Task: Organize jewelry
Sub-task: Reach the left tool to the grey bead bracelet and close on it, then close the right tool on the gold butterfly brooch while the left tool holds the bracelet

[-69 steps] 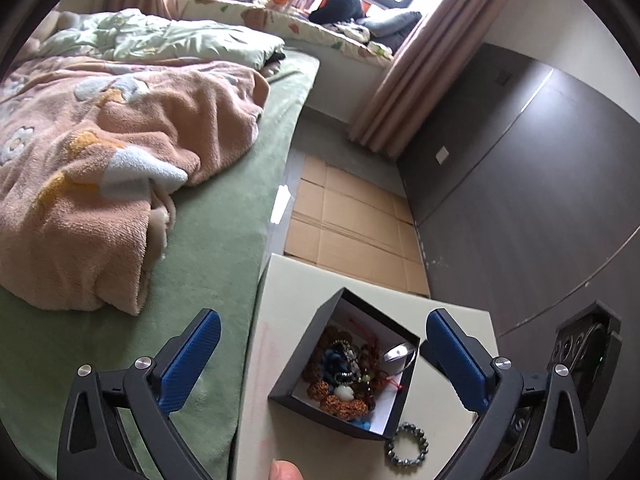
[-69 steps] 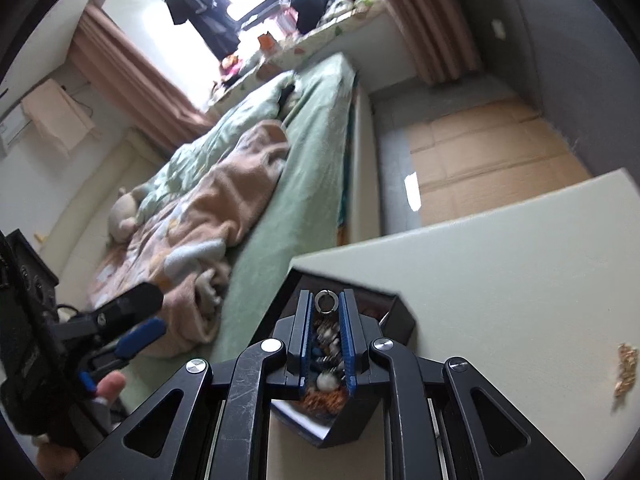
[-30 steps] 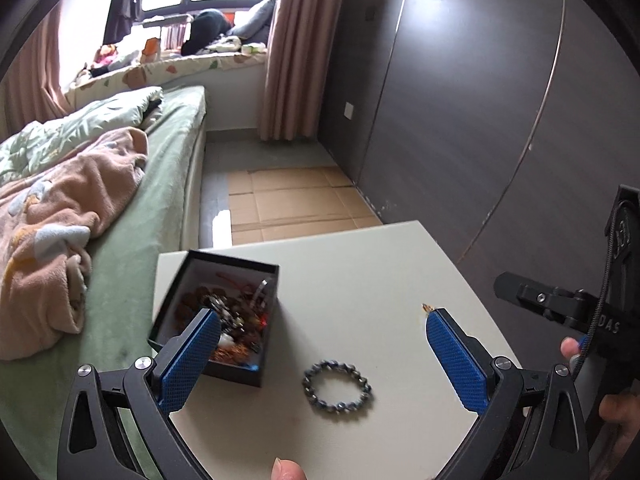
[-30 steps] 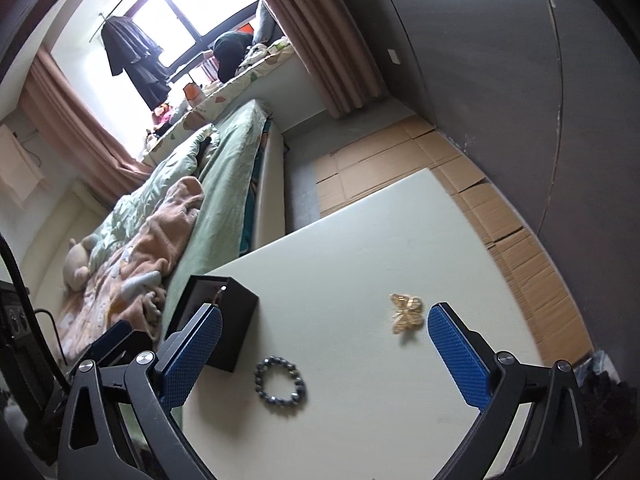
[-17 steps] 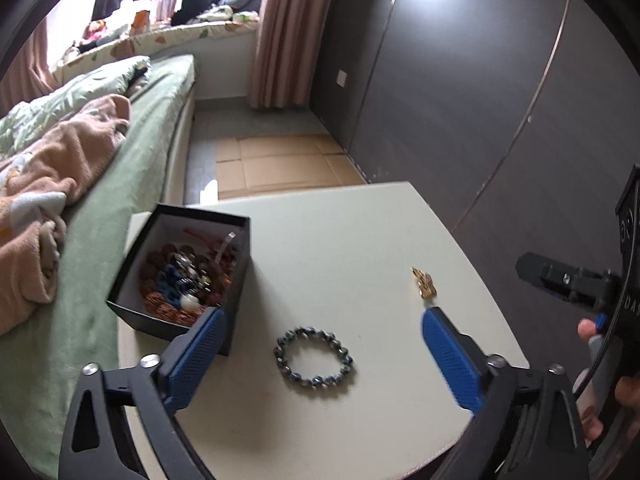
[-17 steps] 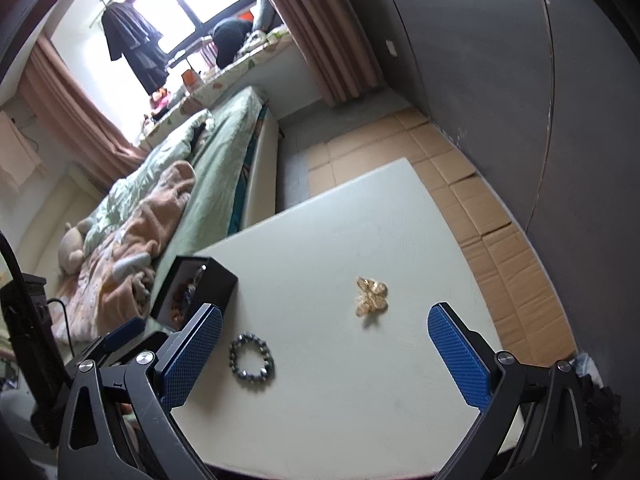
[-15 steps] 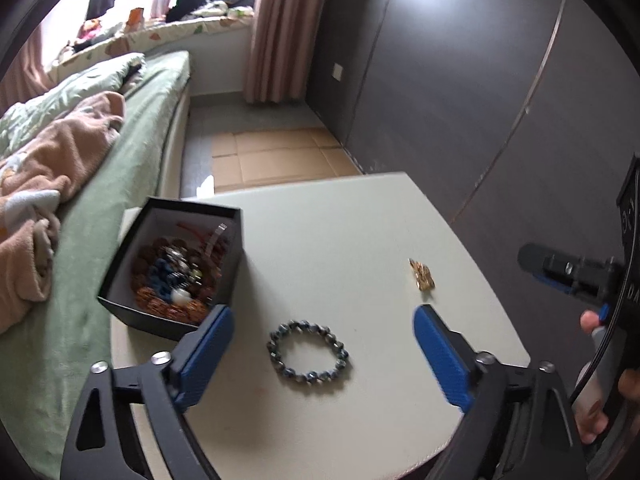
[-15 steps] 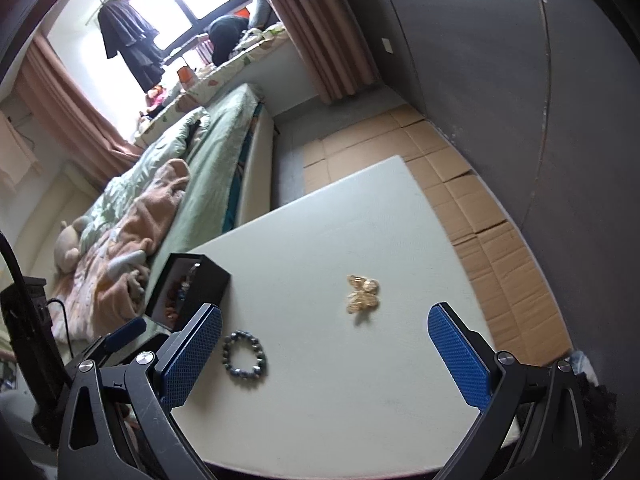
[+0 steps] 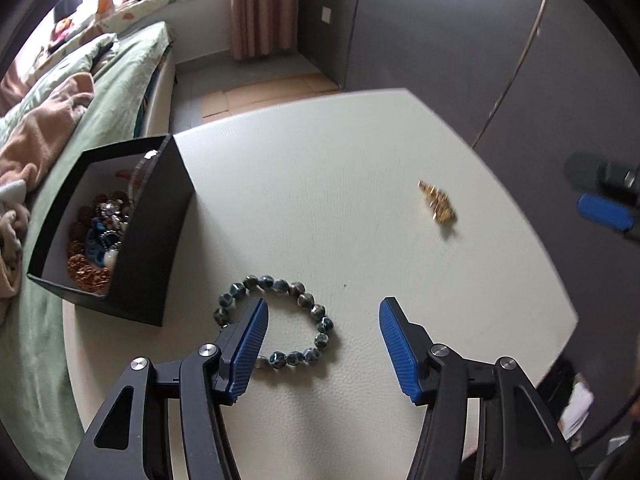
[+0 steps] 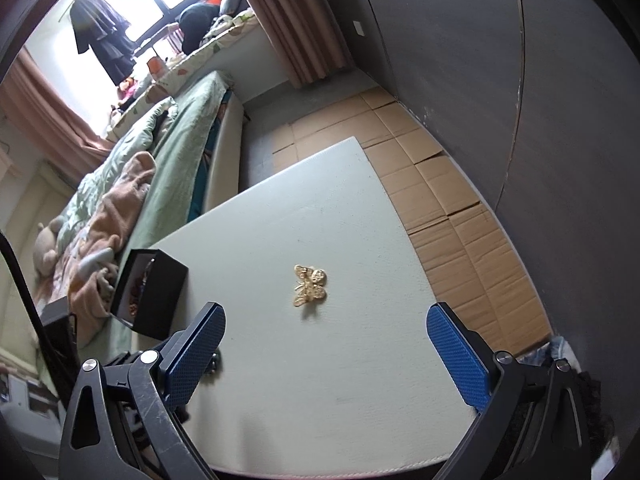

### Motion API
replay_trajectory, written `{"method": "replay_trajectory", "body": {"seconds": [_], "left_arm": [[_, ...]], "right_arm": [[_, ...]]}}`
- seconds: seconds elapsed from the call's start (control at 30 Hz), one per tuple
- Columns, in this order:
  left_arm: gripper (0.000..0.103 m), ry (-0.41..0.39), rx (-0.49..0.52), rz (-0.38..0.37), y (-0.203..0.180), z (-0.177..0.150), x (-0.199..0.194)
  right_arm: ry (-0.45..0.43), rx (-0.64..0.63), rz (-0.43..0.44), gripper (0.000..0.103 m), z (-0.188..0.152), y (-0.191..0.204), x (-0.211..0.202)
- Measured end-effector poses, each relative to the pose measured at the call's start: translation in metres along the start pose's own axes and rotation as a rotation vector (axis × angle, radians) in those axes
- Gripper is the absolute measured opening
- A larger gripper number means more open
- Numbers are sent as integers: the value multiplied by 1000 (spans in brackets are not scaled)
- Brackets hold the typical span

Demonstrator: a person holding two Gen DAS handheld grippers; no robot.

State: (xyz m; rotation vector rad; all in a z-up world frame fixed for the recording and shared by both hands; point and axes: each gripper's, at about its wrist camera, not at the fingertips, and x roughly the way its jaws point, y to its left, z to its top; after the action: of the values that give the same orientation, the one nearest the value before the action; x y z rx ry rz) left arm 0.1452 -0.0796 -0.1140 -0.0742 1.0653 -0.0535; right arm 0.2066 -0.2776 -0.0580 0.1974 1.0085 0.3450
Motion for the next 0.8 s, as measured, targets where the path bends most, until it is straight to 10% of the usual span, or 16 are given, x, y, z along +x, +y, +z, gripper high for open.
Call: {"method": "replay_trajectory", "body": {"seconds": [0.27,0.4,0.8], "left_arm": [[12,3,64,57,0,-6,11],[10,-9,21,20,10,1,10],[10,-152,-117,-67,41,28,-30]], "right_arm": [[48,-30,-24,97,3,4,17],[95,-52,-32,73,5,10,32],[159,-83,-58,49,7,19,63]]}}
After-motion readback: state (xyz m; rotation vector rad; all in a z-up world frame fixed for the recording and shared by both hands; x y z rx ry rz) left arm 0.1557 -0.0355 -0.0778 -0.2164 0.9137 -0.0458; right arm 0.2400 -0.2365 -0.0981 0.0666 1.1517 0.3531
